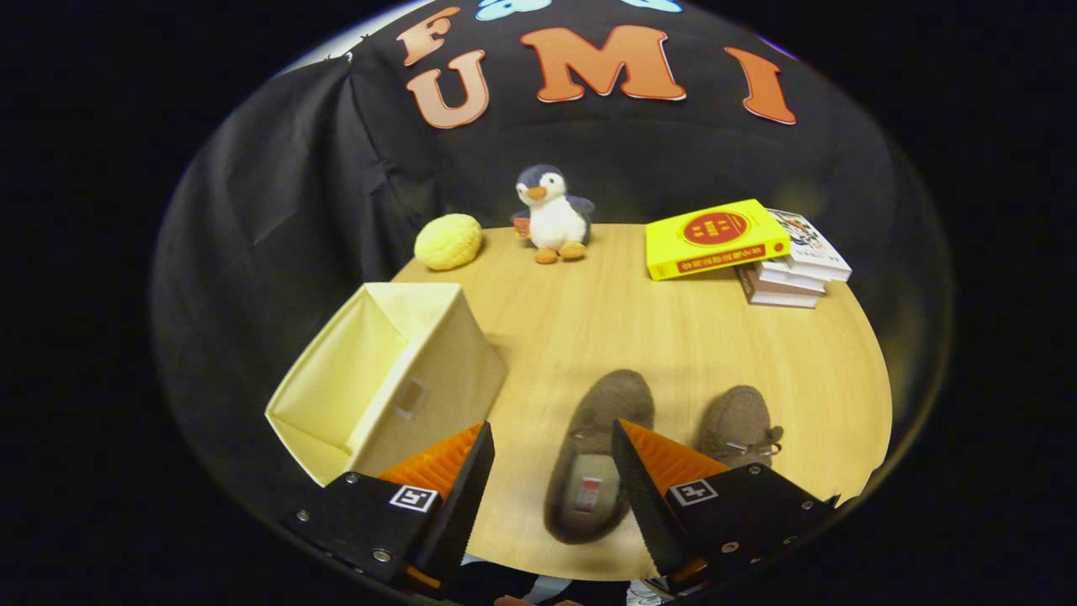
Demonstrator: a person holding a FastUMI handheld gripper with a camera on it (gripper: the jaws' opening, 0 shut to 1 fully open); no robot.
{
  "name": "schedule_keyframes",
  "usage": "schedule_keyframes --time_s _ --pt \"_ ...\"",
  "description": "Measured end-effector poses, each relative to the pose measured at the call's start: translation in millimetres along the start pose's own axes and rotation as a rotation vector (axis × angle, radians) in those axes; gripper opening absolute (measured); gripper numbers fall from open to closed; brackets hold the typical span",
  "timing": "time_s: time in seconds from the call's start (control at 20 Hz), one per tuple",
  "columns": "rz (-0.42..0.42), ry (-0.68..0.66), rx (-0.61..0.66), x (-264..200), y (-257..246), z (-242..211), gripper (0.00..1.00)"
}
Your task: Open the storage box then place both shoes into the box .Put the left shoe in first, then the right shoe, with the right side of both shoes facing outward in a uniform manner.
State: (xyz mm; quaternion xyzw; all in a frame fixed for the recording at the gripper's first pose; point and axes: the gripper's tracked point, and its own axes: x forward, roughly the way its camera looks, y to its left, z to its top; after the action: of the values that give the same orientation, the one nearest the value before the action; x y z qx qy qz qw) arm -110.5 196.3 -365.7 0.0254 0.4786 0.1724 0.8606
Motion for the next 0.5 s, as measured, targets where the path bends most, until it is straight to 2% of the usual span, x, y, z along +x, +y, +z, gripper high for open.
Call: schedule_keyframes --time_s 0.1,0.3,0.5 --pt "-0.035 0.027 0.001 -1 -20 -20 0.84" --pt "-0.087 0.07 -0.023 30 -49 -52 0.85" --pt "-0.086 0.099 0.041 52 -57 -70 0.8"
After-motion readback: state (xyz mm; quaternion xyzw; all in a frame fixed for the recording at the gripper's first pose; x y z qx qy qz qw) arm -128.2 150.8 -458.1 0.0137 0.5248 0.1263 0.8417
